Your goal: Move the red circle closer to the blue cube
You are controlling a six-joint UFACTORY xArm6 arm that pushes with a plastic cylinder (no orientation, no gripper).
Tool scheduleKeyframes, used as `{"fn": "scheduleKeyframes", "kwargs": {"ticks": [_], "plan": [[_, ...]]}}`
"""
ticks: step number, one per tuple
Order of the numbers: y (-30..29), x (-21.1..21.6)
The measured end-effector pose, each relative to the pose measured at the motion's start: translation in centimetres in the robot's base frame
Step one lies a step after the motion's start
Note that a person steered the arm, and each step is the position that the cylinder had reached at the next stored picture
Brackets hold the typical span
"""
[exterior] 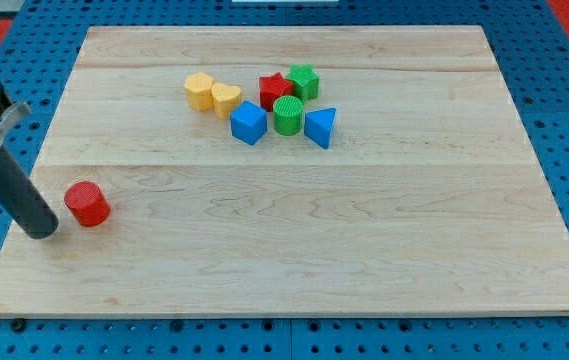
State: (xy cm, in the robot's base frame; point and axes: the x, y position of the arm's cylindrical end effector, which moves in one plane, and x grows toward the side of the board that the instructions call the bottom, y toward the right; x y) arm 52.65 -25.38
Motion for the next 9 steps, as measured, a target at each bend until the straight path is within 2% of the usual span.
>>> {"fn": "scheduleKeyframes", "kwargs": {"ticks": [1,2,3,6,9], "plan": [[0.4,-2.0],[6.1,-3.1],[8.6,-3.4],[8.3,0.4],[11.0,-0.6]]}}
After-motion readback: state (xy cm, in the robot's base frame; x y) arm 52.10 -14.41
